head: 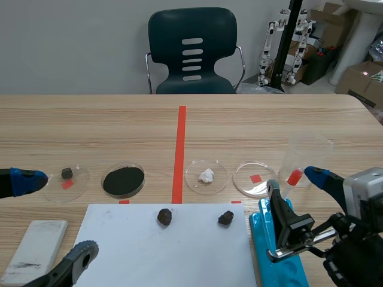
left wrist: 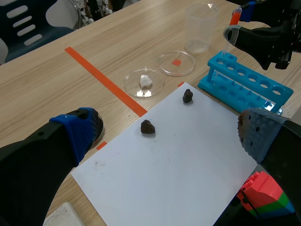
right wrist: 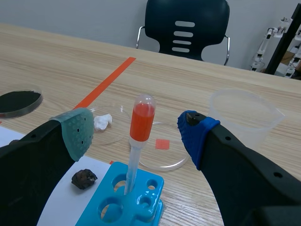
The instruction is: Pick up the dropper by the top with the right hand
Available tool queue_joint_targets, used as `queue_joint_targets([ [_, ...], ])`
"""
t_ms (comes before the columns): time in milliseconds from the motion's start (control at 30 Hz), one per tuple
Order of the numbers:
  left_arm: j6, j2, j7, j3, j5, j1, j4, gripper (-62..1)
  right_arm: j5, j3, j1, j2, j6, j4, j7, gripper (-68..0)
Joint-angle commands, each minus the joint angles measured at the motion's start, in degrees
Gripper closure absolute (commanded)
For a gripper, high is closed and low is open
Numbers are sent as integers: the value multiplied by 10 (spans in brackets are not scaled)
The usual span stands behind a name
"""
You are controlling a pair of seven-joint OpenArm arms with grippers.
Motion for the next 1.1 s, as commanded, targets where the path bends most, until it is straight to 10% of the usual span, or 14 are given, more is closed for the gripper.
queue_joint_targets([
  [0,1,2,-10,2,-6,-2,6,-622,6,3,4,8,0,3,9,-381],
  [1067,1,2,-10,2,-6,-2,6,-622,-23,3,18,7,-2,-40,75,-302],
])
